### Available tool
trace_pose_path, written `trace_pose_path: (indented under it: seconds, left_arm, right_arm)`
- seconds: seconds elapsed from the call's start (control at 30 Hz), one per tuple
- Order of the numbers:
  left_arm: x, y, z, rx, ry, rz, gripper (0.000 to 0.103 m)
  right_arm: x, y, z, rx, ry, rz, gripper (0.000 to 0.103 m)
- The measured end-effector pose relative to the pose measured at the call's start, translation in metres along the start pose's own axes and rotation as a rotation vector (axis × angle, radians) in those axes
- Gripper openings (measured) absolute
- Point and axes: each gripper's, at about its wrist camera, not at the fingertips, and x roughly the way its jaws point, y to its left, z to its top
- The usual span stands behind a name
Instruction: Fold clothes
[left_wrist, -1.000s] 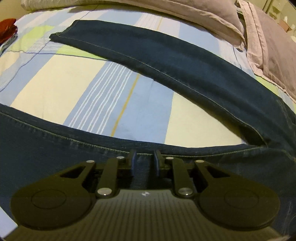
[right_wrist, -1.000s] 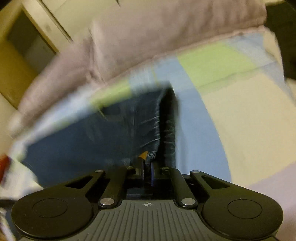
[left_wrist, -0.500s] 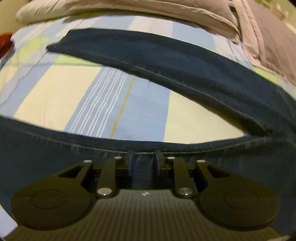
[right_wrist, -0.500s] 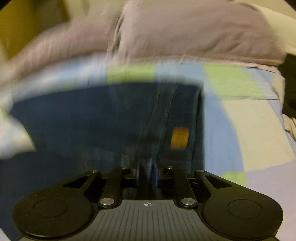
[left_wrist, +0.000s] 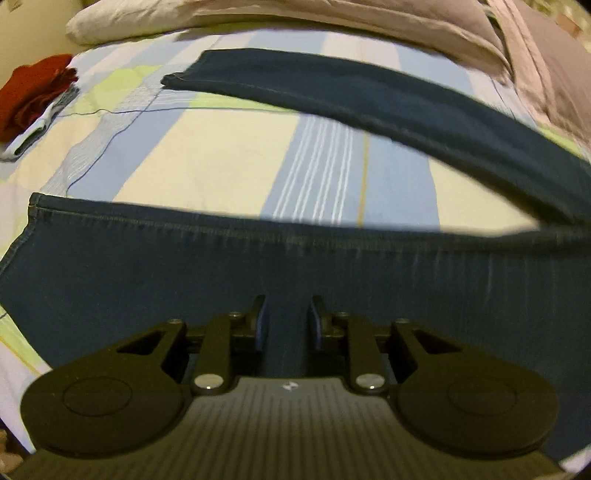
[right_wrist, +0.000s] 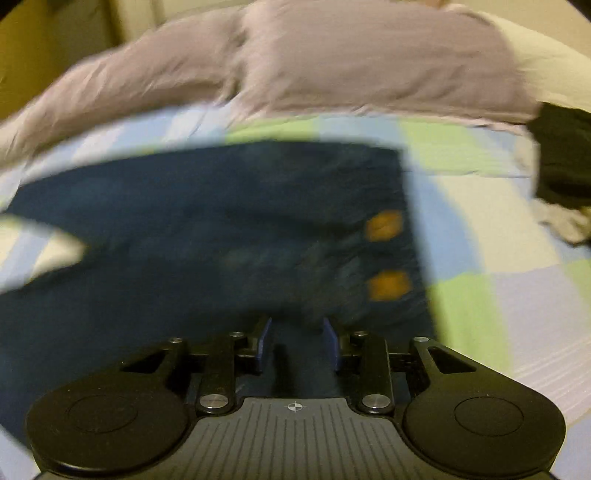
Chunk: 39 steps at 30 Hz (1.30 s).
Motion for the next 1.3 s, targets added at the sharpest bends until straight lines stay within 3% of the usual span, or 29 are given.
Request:
trace_pose_path:
  seconds: [0.07, 0.13, 0.2, 0.33, 0.4, 0.47, 0.5, 0.6, 0.7, 0.83, 0.9, 0.93, 1.0, 1.3]
  left_arm:
    - [-0.005, 0.013, -0.014, 0.026, -0.002, 0.012, 0.023]
    - [-0.012, 0.038, -0.025, -0.031, 0.013, 0.011, 0.023]
    - [-0.019, 0.061, -0.032, -0.097, 0.034, 0.035, 0.021]
    - [-0.035, 0.08, -0.033, -0.123, -0.021, 0.08, 0.017]
    - [-0.035, 0.081, -0.033, -0.107, -0.054, 0.08, 0.017]
    - [-0.022, 0.077, -0.037, -0.075, -0.011, 0.069, 0.018]
    - [-0.018, 0.074, -0.041, -0.056, -0.01, 0.069, 0.019]
    - [-0.025, 0.076, -0.051, -0.048, 0.0, 0.066, 0.019]
    - [-0.038, 0.09, -0.056, -0.12, 0.079, 0.079, 0.021]
    - [-0.086, 0.093, -0.048, -0.156, 0.112, 0.086, 0.019]
    - [-0.119, 0.09, -0.041, -0.16, 0.092, 0.074, 0.021]
    - [-0.134, 0.088, -0.037, -0.159, 0.086, 0.066, 0.022]
    - [-0.163, 0.078, -0.026, -0.135, 0.085, 0.045, 0.027]
    - [-0.266, 0.031, 0.014, 0.002, 0.028, 0.017, 0.041]
  right_arm:
    - [0.002, 0.014, -0.022, -0.036, 0.056, -0.056, 0.033]
    - [-0.015, 0.012, -0.041, 0.027, 0.074, -0.09, 0.033]
    - [-0.025, 0.008, -0.054, 0.06, 0.159, -0.106, 0.033]
    - [-0.047, 0.026, -0.049, 0.03, 0.129, -0.143, 0.033]
    - [-0.052, 0.037, -0.039, 0.068, 0.03, -0.097, 0.034]
    - [-0.047, 0.056, -0.032, 0.09, -0.038, -0.033, 0.034]
    - [-0.04, 0.067, -0.032, 0.088, -0.039, -0.012, 0.034]
    - [-0.021, 0.095, -0.06, 0.013, 0.023, -0.065, 0.035]
    - [-0.033, 0.106, -0.074, -0.043, 0.088, -0.107, 0.035]
    - [-0.067, 0.093, -0.069, 0.086, 0.169, -0.086, 0.035]
    - [-0.105, 0.094, -0.067, 0.133, 0.134, -0.076, 0.036]
    - [-0.125, 0.094, -0.066, 0.153, 0.112, -0.071, 0.039]
    - [-0.155, 0.097, -0.062, 0.178, 0.089, -0.069, 0.076]
    - [-0.249, 0.112, -0.028, 0.213, 0.066, -0.026, 0.077]
